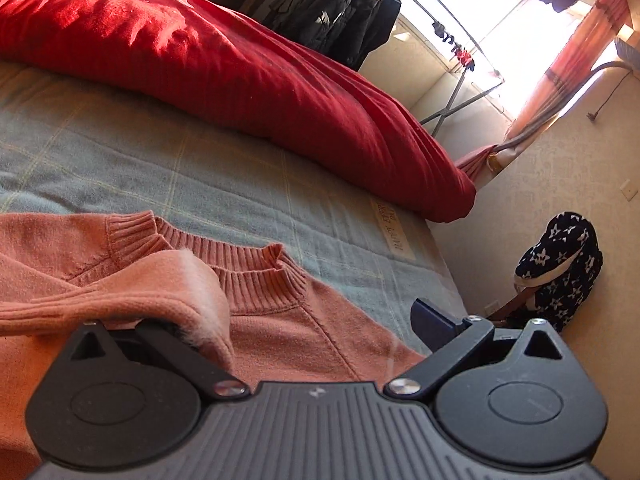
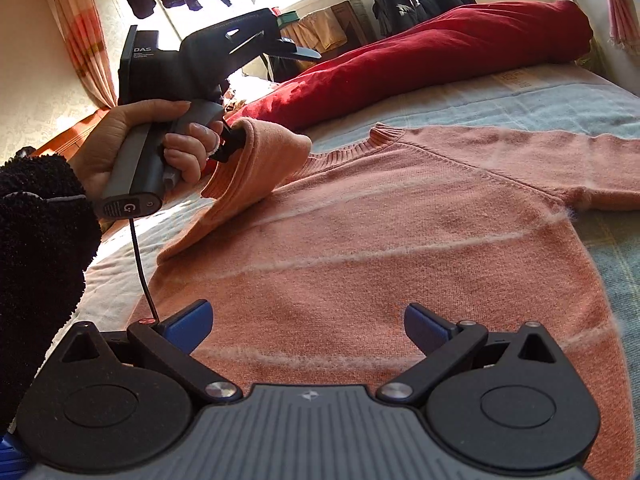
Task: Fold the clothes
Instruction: 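Lay the sleeve across the body below the collar and open the left gripper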
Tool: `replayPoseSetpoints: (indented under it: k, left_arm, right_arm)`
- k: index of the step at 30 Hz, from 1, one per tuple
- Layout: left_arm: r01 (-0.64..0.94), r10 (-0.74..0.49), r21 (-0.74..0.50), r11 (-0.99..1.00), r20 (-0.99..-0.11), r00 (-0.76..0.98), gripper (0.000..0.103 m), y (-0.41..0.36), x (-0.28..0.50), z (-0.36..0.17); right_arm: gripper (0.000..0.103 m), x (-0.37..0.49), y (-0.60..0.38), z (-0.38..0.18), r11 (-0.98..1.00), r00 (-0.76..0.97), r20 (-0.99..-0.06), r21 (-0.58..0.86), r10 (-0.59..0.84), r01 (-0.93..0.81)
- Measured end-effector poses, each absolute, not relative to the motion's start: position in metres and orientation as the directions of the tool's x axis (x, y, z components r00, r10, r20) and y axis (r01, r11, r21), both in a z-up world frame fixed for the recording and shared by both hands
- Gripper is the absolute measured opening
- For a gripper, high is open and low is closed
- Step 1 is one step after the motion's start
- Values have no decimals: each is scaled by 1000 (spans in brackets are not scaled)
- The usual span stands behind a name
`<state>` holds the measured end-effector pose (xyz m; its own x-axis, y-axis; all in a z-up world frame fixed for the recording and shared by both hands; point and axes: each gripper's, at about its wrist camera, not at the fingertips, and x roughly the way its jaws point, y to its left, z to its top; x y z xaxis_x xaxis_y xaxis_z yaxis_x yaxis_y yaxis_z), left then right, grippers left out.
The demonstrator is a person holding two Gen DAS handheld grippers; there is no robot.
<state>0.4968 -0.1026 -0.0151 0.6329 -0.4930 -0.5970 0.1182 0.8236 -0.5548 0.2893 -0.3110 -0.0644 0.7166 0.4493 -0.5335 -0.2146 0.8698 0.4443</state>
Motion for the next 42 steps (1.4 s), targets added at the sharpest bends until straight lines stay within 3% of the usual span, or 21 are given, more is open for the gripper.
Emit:
replayPoseSetpoints:
  k: [8,11,18,26,30,36,42]
  left_arm:
    - [208,-419,-364,908,-776,471,101,-138,494,-46]
    - [232,-412,-342,911,-798,440,101,-142,486,-51]
    - [173,-513,-492,853,-734,444,101,-107,464,-50]
    - [76,-481,-535,841,-678,556,101,-75,461,-44]
    - [111,-503,-546,831,-650,569,101,-86,467,-37]
    - [247,-561,-518,819,-636,529,102,-133,470,-26]
    - [341,-498,-371,864,-735,460,102,-177,469,-40]
  right_arm:
    - [103,291,-316,-65,874,721,-540,449,433,-189]
    - [103,291,-317,-65,873,723,-540,452,430,-182]
    - [103,290,-322,-63,868,729,-532,465,431,-173]
    - [103,290,-322,-62,865,730,-529,473,432,-169]
    - [103,291,-321,-63,864,727,-532,473,434,-169]
    - [103,292,-319,-63,865,724,-535,470,436,-174]
    - [103,292,-319,-64,866,722,-541,472,430,-163]
